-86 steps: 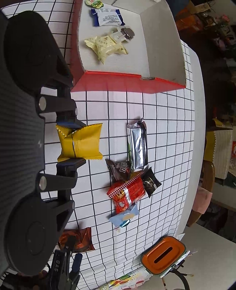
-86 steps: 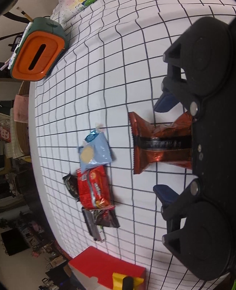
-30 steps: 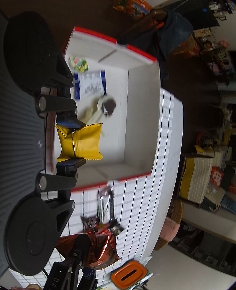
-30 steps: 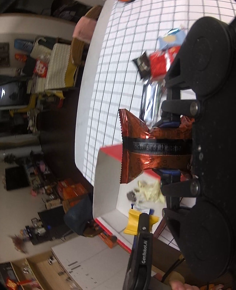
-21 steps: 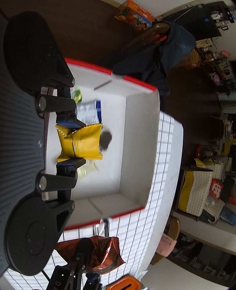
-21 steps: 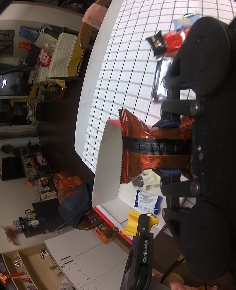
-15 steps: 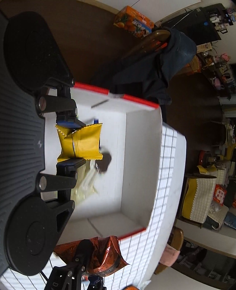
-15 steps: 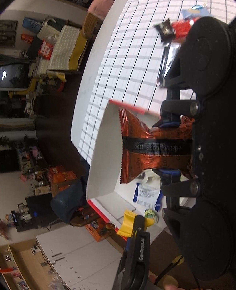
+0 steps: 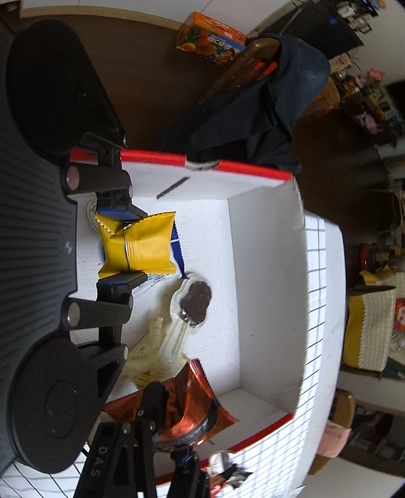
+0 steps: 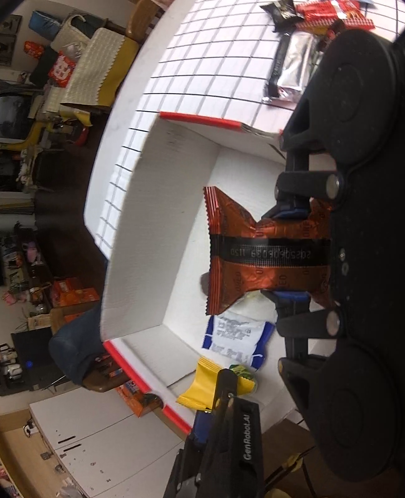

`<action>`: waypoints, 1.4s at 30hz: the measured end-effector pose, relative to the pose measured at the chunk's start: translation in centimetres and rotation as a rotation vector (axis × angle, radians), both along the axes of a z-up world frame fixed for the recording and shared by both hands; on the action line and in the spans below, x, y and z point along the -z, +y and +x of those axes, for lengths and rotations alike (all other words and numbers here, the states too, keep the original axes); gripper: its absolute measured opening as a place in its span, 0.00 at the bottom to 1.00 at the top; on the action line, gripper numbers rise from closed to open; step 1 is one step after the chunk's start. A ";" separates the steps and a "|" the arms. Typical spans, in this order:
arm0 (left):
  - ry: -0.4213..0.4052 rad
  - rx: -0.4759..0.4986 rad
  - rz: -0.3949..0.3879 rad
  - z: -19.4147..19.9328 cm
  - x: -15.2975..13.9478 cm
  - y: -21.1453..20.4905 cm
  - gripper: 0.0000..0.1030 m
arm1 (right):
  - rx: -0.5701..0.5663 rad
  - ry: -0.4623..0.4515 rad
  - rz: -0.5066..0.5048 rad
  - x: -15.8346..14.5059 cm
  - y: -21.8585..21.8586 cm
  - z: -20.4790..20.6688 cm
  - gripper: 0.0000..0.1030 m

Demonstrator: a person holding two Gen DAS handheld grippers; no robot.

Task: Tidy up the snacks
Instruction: 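Lower both packets into the box and open both tools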

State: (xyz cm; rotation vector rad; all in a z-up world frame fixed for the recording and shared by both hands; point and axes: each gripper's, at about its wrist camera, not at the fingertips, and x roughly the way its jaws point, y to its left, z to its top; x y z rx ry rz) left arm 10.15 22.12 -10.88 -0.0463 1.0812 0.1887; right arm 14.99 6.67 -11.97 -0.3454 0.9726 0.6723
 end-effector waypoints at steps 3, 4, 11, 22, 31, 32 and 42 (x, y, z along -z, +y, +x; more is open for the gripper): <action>0.039 0.025 0.013 0.4 0.9 -0.5 0.33 | 0.006 0.012 -0.019 0.8 0.2 0.0 0.39; 0.050 0.026 0.017 0.4 1.3 -0.5 0.33 | 0.004 0.014 -0.026 1.0 0.4 -0.1 0.39; 0.089 0.026 0.006 0.6 2.6 -0.5 0.34 | 0.009 0.011 -0.039 1.5 0.5 -0.5 0.39; 0.065 0.010 -0.033 -0.2 1.6 -0.6 0.42 | 0.016 0.021 -0.011 0.6 0.0 -0.8 0.41; -0.023 0.005 -0.030 -2.0 -1.3 -1.3 0.59 | 0.016 0.007 0.049 -1.7 -1.6 -1.7 0.48; -0.034 0.006 -0.028 -2.2 -1.7 -1.4 0.61 | 0.019 -0.001 0.055 -2.0 -1.8 -1.8 0.52; -0.154 0.039 -0.019 -4.4 -5.7 -3.5 0.73 | 0.048 -0.032 0.171 -6.0 -6.1 -3.6 0.79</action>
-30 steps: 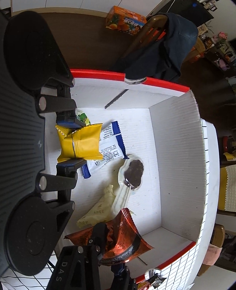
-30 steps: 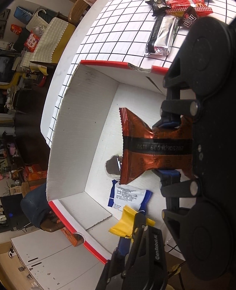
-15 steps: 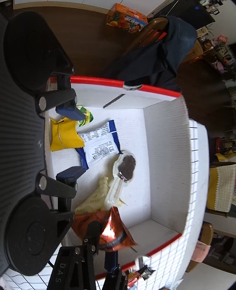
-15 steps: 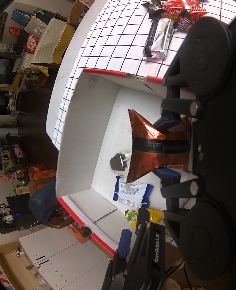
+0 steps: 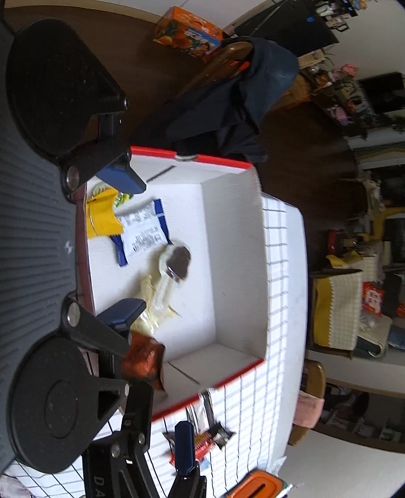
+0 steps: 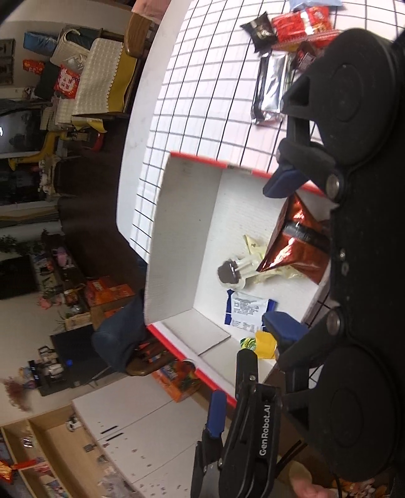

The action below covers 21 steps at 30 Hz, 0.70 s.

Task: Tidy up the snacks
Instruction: 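Withdraw both tools from the box back toward the snack pile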

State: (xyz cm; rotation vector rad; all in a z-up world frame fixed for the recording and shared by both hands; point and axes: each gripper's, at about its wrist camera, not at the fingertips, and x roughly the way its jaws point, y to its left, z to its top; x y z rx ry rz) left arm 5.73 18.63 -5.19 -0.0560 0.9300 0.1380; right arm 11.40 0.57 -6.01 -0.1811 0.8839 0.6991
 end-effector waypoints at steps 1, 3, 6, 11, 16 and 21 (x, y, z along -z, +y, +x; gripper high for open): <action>-0.009 0.007 -0.003 -0.1 -0.3 -0.4 0.74 | 0.005 -0.002 0.010 -0.3 -0.6 -0.1 0.82; -0.024 0.017 -0.012 -0.3 -0.8 -1.2 0.75 | 0.021 -0.009 0.026 -1.0 -1.9 -0.4 0.86; -0.045 0.035 -0.025 -0.3 -1.5 -2.5 0.75 | 0.048 -0.017 0.043 -1.8 -3.9 -0.5 0.89; -0.092 0.055 -0.038 0.0 -2.3 -5.1 0.81 | 0.094 -0.033 0.061 -2.6 -7.8 -0.7 0.95; -0.103 0.083 -0.040 0.8 -2.5 -8.1 0.82 | 0.140 -0.045 0.059 -2.8 -11.9 -0.6 1.00; -0.110 0.112 -0.060 1.7 -2.2 -11.2 0.82 | 0.198 -0.041 0.048 -2.4 -15.9 -0.1 1.00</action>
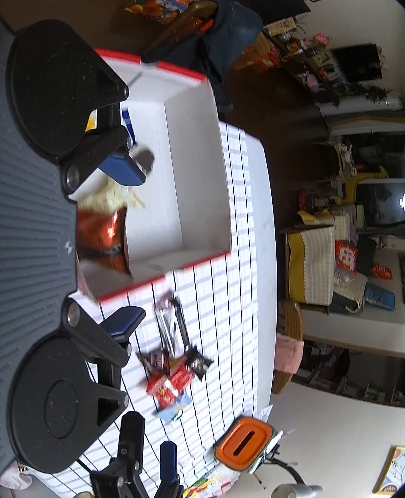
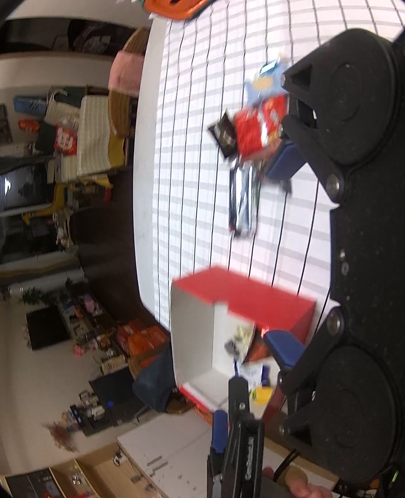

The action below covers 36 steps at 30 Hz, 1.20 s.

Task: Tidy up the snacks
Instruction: 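Withdraw both tools from the box back toward the snack pile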

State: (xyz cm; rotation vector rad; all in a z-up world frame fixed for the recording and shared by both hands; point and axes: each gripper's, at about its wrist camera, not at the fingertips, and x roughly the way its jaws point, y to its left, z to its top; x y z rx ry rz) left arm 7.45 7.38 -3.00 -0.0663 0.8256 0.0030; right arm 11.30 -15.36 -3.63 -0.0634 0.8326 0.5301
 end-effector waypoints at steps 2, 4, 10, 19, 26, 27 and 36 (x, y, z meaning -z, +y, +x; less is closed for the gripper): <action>0.006 0.014 -0.012 0.5 0.2 -1.4 0.83 | 0.022 0.006 -0.005 0.2 -1.7 0.4 1.00; 0.014 0.030 -0.020 1.0 0.5 -2.8 0.83 | 0.040 0.008 -0.016 0.4 -3.4 0.8 1.00; 0.041 0.071 -0.016 2.5 1.7 -7.7 0.83 | 0.086 0.009 -0.048 1.2 -9.0 1.8 1.00; 0.069 0.143 0.015 5.3 3.0 -15.5 0.83 | 0.162 0.011 -0.101 3.0 -17.1 4.0 0.99; 0.080 0.190 0.057 8.6 4.9 -21.3 0.83 | 0.169 0.006 -0.163 4.8 -21.2 7.0 0.94; 0.084 0.190 0.066 9.1 5.3 -21.8 0.83 | 0.165 0.006 -0.168 5.1 -21.5 7.5 0.93; 0.157 0.112 0.107 12.2 8.6 -21.3 0.83 | 0.092 0.032 -0.210 8.8 -21.0 12.3 0.74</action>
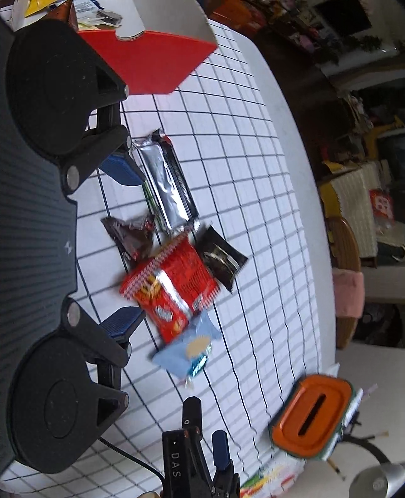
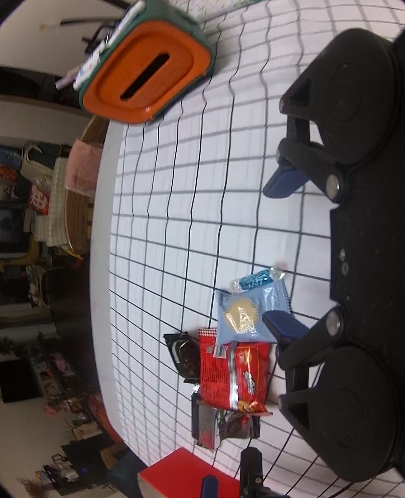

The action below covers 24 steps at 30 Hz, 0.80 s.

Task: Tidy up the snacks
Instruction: 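Withdraw both tools from the box back toward the snack pile, then grasp the brown M&M packet with left tool while right tool grasps blue cookie packet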

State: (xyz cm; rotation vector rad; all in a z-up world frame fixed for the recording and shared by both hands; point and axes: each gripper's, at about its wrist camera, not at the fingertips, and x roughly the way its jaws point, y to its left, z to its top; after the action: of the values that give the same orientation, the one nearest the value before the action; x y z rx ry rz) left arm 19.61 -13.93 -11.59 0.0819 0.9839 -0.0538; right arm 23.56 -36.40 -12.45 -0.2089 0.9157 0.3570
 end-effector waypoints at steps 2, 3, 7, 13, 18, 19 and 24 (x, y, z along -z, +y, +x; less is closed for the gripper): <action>0.011 -0.015 0.009 0.3 0.5 0.4 0.83 | -0.014 0.009 -0.005 0.8 0.5 0.9 0.69; 0.016 -0.022 0.013 0.5 0.6 0.5 0.83 | -0.021 0.014 -0.005 1.1 0.7 1.3 0.68; 0.040 -0.063 0.033 1.3 1.7 1.4 0.83 | -0.046 0.030 -0.010 2.3 1.7 2.6 0.60; 0.081 -0.120 0.029 2.1 2.9 3.0 0.83 | -0.052 0.052 -0.002 3.6 2.1 3.9 0.49; 0.092 -0.122 0.032 2.5 3.4 3.0 0.83 | -0.061 0.057 0.006 3.8 2.0 4.4 0.41; 0.095 -0.118 0.031 2.6 3.5 3.0 0.83 | -0.059 0.060 0.011 3.9 1.9 4.4 0.40; 0.111 -0.099 0.025 3.3 4.1 2.7 0.83 | -0.077 0.048 -0.002 4.1 2.1 3.8 0.33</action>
State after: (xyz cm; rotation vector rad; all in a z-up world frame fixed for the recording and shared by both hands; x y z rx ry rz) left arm 22.91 -11.22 -15.74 0.0538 1.0980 0.0451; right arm 27.40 -34.32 -16.53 -0.2386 0.9573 0.4342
